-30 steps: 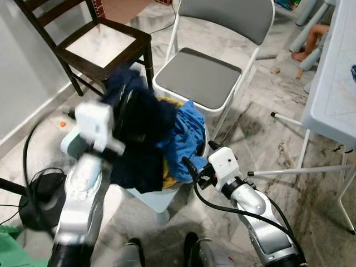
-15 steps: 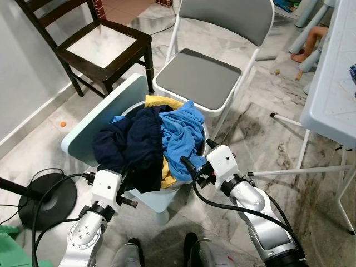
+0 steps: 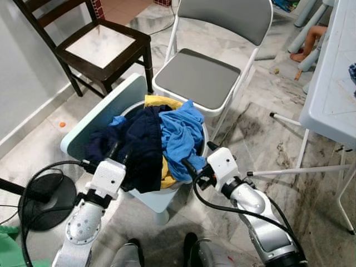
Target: Hang hanger
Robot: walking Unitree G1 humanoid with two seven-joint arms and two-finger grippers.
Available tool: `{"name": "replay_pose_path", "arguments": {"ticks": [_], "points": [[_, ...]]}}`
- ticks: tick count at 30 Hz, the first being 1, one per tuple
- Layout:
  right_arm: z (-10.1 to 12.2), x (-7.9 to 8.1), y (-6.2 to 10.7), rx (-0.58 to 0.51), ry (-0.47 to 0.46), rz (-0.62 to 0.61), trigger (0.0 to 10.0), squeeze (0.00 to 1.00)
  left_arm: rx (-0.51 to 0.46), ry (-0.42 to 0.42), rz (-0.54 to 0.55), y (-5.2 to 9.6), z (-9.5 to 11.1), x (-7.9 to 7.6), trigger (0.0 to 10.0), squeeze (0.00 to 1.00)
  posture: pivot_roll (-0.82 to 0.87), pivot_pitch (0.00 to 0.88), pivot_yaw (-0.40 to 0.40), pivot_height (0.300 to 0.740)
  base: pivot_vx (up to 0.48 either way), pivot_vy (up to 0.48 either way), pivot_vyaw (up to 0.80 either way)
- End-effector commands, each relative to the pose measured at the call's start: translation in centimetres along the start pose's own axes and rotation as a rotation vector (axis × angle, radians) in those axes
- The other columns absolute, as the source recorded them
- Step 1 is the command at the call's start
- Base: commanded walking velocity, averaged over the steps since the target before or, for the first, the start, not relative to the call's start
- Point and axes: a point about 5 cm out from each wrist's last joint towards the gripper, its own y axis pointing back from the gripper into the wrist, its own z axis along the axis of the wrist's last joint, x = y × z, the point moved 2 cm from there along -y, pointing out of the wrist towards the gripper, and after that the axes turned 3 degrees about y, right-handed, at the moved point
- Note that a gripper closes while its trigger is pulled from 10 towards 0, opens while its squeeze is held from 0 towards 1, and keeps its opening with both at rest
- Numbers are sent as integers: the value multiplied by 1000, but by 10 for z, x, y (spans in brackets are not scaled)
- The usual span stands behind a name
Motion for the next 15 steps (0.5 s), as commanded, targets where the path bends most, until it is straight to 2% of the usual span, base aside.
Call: {"name": "replay_pose_path", "arguments": {"ticks": [1, 4, 8, 9, 12, 13, 15], "points": [[-7, 5, 3, 23, -9, 14, 10000, 0, 17, -34, 3, 5, -2, 1, 10000, 1000, 190, 304, -51, 740, 0, 0, 0], [-7, 5, 3, 24, -9, 13, 10000, 0, -16, -18, -25, -2, 3, -3, 10000, 1000, 191, 304, -52, 740, 0, 0, 0], [-7, 5, 2, 24, -9, 15, 10000, 0, -4, 5, -65, -16, 2, -15, 10000, 1000, 187, 305, -54, 740, 0, 0, 0], [-6, 6, 2, 22, -9, 18, 10000, 0, 22, 21, -108, -27, -2, -24, 10000, 1000, 184, 307, -55, 740, 0, 0, 0], [-5, 7, 2, 22, -8, 20, 10000, 0, 10, -8, -147, -37, -2, -33, 10000, 1000, 174, 310, -56, 740, 0, 0, 0], [-6, 7, 3, 24, -7, 22, 10000, 0, 21, -9, -188, -49, -4, -43, 10000, 1000, 163, 311, -56, 740, 0, 0, 0], [-5, 8, 4, 24, -5, 22, 10000, 0, 32, -25, -215, -56, -5, -48, 10000, 1000, 154, 313, -55, 740, 0, 0, 0]]}}
